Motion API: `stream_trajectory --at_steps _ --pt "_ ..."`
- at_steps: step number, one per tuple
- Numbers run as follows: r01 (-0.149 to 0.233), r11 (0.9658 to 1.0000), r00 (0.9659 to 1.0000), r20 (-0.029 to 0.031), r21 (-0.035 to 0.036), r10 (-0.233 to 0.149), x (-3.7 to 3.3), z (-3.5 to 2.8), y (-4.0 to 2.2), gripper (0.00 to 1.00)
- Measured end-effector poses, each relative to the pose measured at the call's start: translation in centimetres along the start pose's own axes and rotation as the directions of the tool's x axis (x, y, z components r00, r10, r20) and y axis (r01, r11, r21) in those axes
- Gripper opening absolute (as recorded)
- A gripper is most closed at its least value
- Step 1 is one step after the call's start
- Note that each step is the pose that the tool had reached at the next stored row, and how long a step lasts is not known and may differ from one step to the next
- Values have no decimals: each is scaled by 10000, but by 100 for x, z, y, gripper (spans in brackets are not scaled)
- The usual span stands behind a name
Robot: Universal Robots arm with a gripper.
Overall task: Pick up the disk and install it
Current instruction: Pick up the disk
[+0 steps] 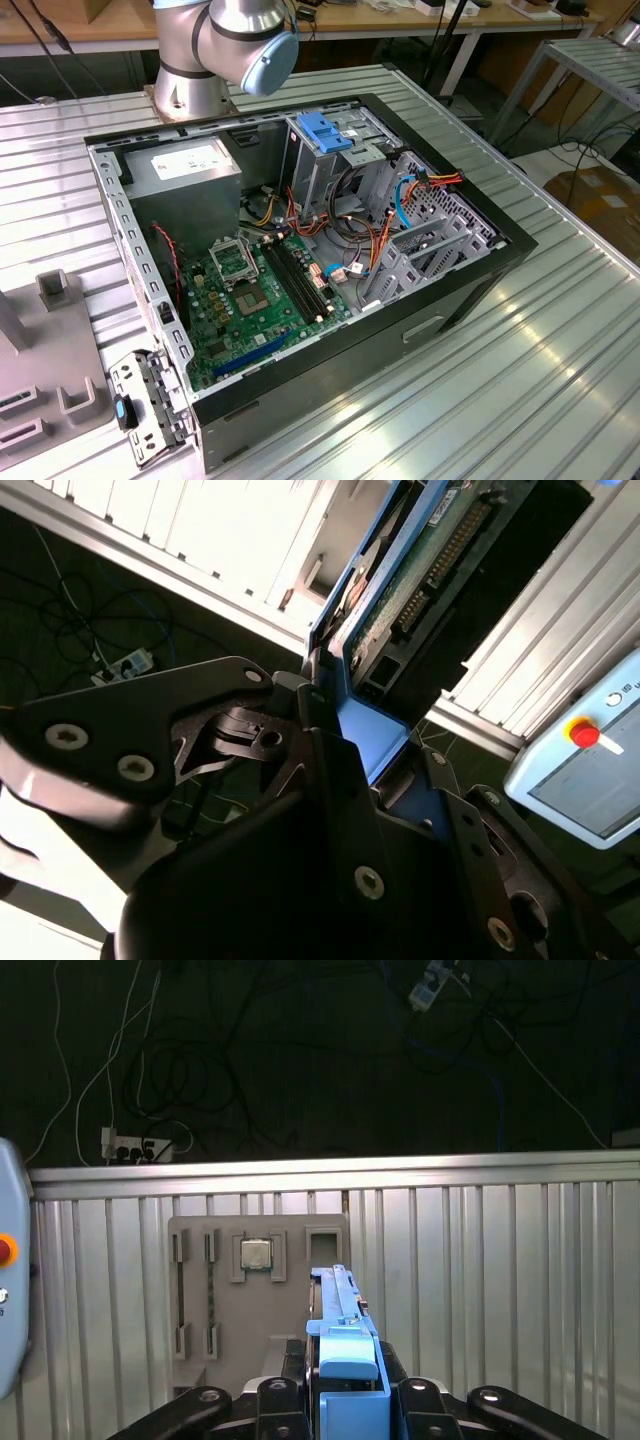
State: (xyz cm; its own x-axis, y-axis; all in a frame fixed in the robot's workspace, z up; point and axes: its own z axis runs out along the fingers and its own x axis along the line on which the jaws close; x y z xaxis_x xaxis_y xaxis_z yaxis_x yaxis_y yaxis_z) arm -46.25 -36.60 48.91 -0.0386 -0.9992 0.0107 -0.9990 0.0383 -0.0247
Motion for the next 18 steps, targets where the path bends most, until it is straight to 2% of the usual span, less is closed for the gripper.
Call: stream_trajectory --at_steps 18 --pt "0 10000 10000 0 0 0 -5 4 -171 37"
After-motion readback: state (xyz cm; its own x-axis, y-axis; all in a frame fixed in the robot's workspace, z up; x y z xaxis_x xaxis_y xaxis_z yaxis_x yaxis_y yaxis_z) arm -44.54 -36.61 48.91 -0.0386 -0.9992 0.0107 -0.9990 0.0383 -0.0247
